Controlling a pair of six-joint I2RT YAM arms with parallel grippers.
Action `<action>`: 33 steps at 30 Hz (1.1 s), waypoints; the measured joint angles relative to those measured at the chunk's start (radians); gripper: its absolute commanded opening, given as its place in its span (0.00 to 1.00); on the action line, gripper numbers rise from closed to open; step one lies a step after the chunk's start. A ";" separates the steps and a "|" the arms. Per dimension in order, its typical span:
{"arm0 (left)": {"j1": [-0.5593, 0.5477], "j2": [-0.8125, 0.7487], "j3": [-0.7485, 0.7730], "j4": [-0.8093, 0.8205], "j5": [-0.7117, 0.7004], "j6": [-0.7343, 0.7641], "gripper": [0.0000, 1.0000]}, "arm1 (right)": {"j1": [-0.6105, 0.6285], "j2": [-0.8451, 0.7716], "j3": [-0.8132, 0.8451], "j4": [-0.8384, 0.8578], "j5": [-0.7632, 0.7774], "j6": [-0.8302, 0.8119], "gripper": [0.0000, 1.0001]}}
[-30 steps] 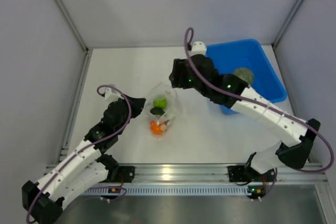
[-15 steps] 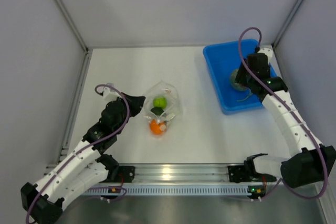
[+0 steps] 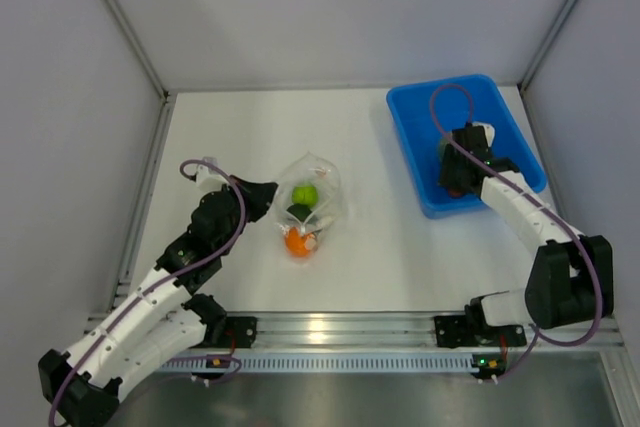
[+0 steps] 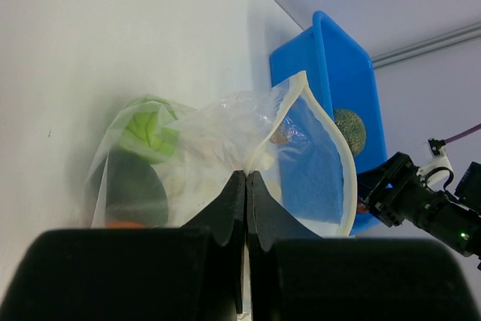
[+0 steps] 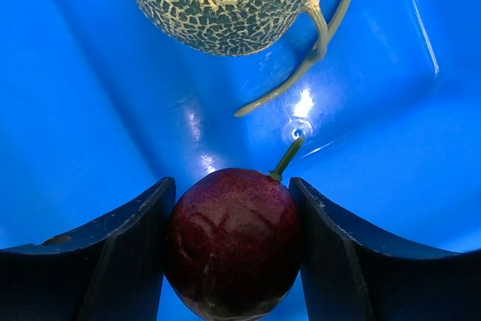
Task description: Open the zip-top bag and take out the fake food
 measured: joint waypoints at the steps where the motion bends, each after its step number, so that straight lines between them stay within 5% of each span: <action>1: 0.000 -0.001 0.000 0.000 0.001 0.000 0.00 | 0.000 0.001 -0.001 0.003 -0.002 0.000 0.74; 2: 0.000 -0.001 0.000 0.000 0.003 0.000 0.00 | 0.000 0.001 -0.001 0.007 -0.003 0.003 0.81; 9: 0.000 -0.002 0.010 0.000 0.014 0.000 0.00 | 0.000 -0.006 -0.001 0.039 -0.019 -0.003 0.88; 20: 0.000 -0.002 0.013 0.000 0.014 0.000 0.00 | 0.055 -0.206 0.068 -0.004 -0.100 0.047 0.63; 33: 0.000 0.003 0.018 0.000 0.014 0.000 0.00 | 0.708 -0.161 0.332 -0.109 0.040 0.192 0.51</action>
